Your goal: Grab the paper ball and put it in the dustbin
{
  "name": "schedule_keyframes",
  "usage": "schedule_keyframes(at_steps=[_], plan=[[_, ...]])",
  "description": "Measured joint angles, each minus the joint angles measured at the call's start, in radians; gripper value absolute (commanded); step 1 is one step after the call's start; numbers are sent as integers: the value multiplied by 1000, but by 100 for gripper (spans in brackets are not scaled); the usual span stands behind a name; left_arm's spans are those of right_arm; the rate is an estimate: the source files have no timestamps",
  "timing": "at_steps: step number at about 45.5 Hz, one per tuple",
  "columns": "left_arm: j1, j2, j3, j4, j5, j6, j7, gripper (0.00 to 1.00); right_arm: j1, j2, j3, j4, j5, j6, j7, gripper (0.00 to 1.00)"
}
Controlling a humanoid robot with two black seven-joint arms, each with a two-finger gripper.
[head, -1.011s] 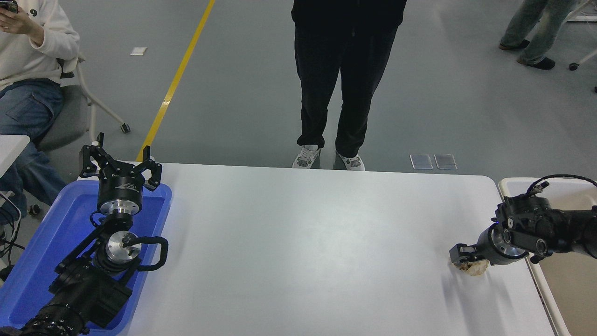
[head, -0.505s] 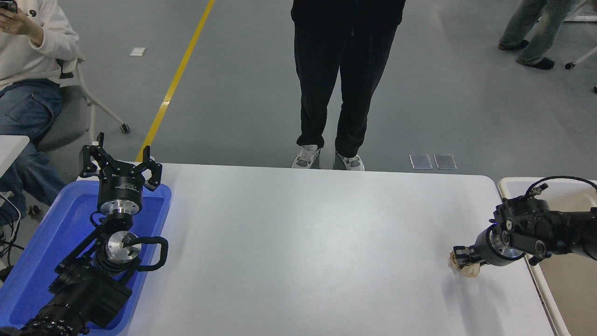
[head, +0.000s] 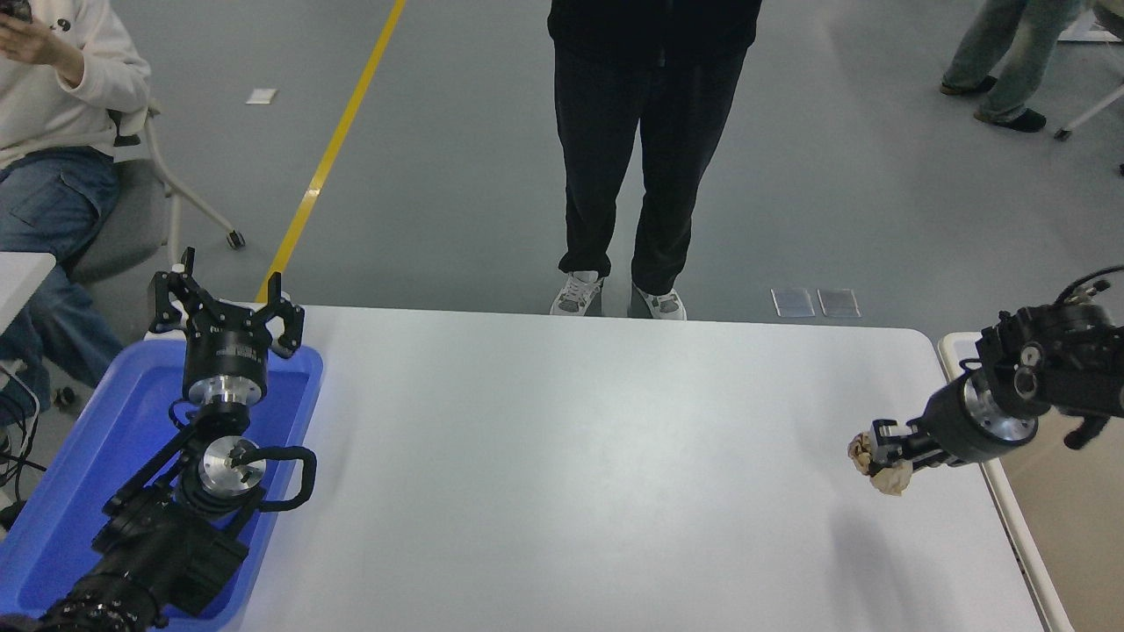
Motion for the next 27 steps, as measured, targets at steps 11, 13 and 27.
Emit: schedule_keyframes(at_steps=[11, 13, 27], plan=[[0, 0, 0, 0, 0, 0, 0, 99, 334, -92, -116, 181, 3, 109, -4, 0], [0, 0, 0, 0, 0, 0, 0, 99, 395, -102, -135, 204, 3, 135, -7, 0], [0, 0, 0, 0, 0, 0, 0, 99, 619, -132, -198, 264, 15, 221, -38, 0]])
